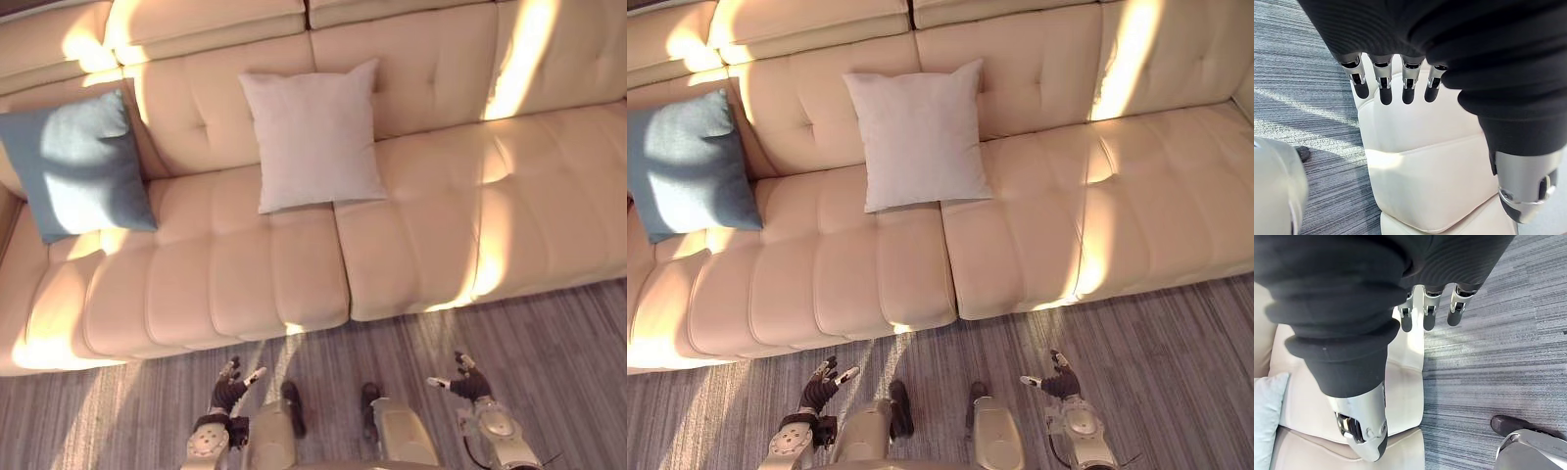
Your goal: Pick up cushions and gather them together orderly.
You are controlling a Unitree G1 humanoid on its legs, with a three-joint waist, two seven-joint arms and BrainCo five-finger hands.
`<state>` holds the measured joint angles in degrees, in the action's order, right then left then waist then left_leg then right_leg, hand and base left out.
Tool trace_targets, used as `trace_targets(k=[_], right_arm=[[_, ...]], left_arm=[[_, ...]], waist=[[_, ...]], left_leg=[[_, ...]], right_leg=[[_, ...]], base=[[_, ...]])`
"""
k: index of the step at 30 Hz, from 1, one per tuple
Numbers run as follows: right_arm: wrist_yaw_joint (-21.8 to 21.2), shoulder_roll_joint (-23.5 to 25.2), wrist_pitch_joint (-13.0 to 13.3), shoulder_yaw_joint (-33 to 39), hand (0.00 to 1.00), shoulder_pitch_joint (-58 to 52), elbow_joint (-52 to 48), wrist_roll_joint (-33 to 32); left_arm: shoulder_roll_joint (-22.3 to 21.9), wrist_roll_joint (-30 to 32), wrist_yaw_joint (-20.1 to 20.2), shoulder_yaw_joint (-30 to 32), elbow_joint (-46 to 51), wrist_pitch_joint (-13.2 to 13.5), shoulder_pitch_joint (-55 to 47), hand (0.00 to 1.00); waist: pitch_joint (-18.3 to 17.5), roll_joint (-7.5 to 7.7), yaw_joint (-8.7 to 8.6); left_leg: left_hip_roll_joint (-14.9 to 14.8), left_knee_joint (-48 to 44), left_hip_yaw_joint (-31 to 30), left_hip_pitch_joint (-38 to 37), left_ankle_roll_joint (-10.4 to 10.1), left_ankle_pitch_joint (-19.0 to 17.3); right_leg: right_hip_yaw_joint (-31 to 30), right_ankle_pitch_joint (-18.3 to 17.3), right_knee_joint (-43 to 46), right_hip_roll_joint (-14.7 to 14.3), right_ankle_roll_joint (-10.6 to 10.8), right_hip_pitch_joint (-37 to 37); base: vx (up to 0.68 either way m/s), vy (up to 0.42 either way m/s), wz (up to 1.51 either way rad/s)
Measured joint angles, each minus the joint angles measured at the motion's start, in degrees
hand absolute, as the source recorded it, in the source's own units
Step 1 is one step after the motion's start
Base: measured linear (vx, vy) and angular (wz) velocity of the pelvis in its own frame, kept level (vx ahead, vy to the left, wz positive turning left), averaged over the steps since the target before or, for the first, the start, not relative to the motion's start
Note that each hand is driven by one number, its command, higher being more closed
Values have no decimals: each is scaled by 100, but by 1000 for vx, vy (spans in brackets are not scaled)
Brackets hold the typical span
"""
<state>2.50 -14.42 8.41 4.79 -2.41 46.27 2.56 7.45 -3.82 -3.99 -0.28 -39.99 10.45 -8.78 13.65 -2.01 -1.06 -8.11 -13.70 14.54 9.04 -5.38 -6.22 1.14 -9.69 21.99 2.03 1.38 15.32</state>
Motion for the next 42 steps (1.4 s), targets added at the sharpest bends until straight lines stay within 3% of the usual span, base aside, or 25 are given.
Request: trace_targets(k=[7,11,12,13,15,16,18,20,22,23,24,25,26,27,29,32,34,35,36,37,38,39,40,41,42], right_arm=[[14,94,3,222,0,-140,-77,-30],[29,177,23,220,0,-188,-389,-52],[30,197,20,218,0,-155,-389,-99],[62,207,11,246,0,-145,-358,-183],[91,250,5,243,0,-99,-209,-247],[106,278,1,244,0,-48,-177,-259],[110,278,1,253,0,-12,-104,-260],[113,261,0,265,0,122,-59,-264],[112,244,-5,261,0,101,-58,-268],[113,224,-8,254,0,65,-51,-271],[124,223,-11,251,0,85,-51,-276],[130,219,-13,235,0,66,-52,-279],[189,214,-19,197,0,63,-49,-289],[254,210,-20,190,0,86,-49,-310],[285,244,-21,120,0,62,-50,-340],[310,280,-19,93,0,38,-52,-433],[396,283,-16,144,0,47,-47,-437],[405,294,-18,137,0,55,-43,-439],[410,361,-15,81,0,122,-47,-442],[414,383,-1,91,0,194,-39,-440],[436,386,-4,98,0,257,13,-438],[460,405,-9,103,0,294,26,-424],[470,441,-9,104,0,323,48,-417],[469,470,-14,104,0,324,77,-403],[469,477,-19,105,0,323,91,-391]], left_arm=[[9,14,-19,-31,18,1,214,0],[76,56,-28,-29,165,-3,264,0],[132,75,-27,-33,279,-2,264,0],[179,114,-46,-116,422,-5,355,0],[234,119,-55,-208,546,-5,368,0],[294,119,-53,-242,586,-5,375,0],[317,116,-55,-254,626,-10,417,0],[289,116,-9,-287,620,-29,525,0],[209,117,23,-394,617,-27,743,0],[110,116,23,-415,620,-17,801,0],[34,113,23,-451,611,-14,796,0],[-24,111,22,-486,593,-12,779,0],[-106,106,21,-602,565,-11,750,0],[-124,97,15,-635,568,-8,718,0],[-121,41,-4,-636,582,-7,579,0],[-122,-2,-36,-635,694,-9,343,0],[-165,0,-131,-596,720,-13,303,0],[-179,0,-145,-561,717,-19,300,0],[-164,0,-172,-461,731,-18,253,0],[-175,-2,-215,-321,764,-16,273,0],[-213,-8,-240,-232,763,-24,282,0],[-235,-19,-250,-200,752,-31,253,0],[-225,-22,-250,-214,737,-39,193,0],[-187,-28,-252,-271,737,-65,138,0],[-153,-31,-252,-339,736,-74,107,0]], waist=[[-43,-21,-211],[-47,-32,-383],[-47,-32,-443],[-28,-58,-471],[-25,-65,-464],[-26,-66,-465],[-40,-66,-460],[-48,-95,-465],[-103,-190,-513],[-135,-264,-501],[-128,-274,-494],[-124,-281,-479],[-119,-286,-438],[-83,-225,-370],[-31,-146,-200],[-11,-173,-87],[-15,-301,121],[-27,-293,221],[-122,-167,357],[-193,-7,328],[-186,45,328],[-190,67,333],[-185,108,328],[-178,130,319],[-176,131,295]], left_leg=[[76,124,685,-237,118,-162],[-32,-180,1393,-323,240,-394],[-166,-216,1790,-352,271,-444],[-276,-227,2379,-495,281,-545],[-421,-261,2998,-760,210,-647],[-504,-289,3436,-1014,137,-710],[-588,-329,4013,-1379,-24,-810],[-669,-464,4390,-1637,-65,-834],[-1162,-1406,4277,-1693,-67,-835],[-1585,-2302,3878,-1618,230,-642],[-1776,-2967,3339,-1455,633,-278],[-1783,-3385,2803,-1272,658,-133],[-1422,-4024,1620,-676,291,-550],[-1045,-4195,970,-252,203,-761],[-656,-4079,391,381,294,-929],[-235,-2873,-206,1052,226,-883],[33,-882,-408,1207,2,-325],[37,-801,-418,1113,132,31],[254,-751,-331,1035,415,111],[425,-1051,-334,1163,648,-230],[482,-1314,-297,1193,815,-498],[539,-1466,-255,1092,846,-727],[668,-1479,-223,775,969,-920],[771,-1431,-225,456,1048,-1049],[833,-1397,-255,250,1110,-1134]], right_leg=[[-578,485,-655,-11,256,-81],[-1185,891,-887,-238,288,100],[-837,1002,-1084,-180,191,204],[406,814,-986,217,-201,359],[1959,598,-697,729,-580,368],[3090,507,-427,1110,-728,246],[4095,691,-212,1357,-840,81],[3702,653,-179,1061,-683,246],[3132,517,-183,610,-630,284],[2820,433,-211,360,-671,204],[2534,359,-271,189,-697,55],[2348,307,-364,89,-737,-79],[1985,249,-490,-2,-728,-294],[1687,196,-528,-6,-679,-456],[1264,110,-642,-19,-553,-804],[908,-30,-830,25,-336,-1189],[646,-258,-904,51,-68,-1473],[553,-331,-911,59,-3,-1531],[322,-428,-936,181,114,-1608],[264,-570,-681,371,325,-1512],[182,-711,-172,468,523,-1354],[125,-758,521,579,678,-1175],[64,-570,1640,775,1254,-873],[111,-380,2542,942,1425,-629],[243,-413,3006,1046,1350,-538]], base=[[-23,127,-51],[42,94,-126],[-11,36,-170],[2,48,-196],[51,17,-193],[72,-37,-196],[176,-145,-230],[253,-230,-226],[293,-190,-176],[301,-128,-158],[253,-70,-157],[234,-29,-149],[270,22,-143],[272,53,-139],[383,139,-119],[327,174,-75],[392,277,-65],[474,278,-65],[659,317,-37],[667,310,-20],[657,322,8],[547,276,5],[563,262,11],[490,182,16],[611,115,42]])
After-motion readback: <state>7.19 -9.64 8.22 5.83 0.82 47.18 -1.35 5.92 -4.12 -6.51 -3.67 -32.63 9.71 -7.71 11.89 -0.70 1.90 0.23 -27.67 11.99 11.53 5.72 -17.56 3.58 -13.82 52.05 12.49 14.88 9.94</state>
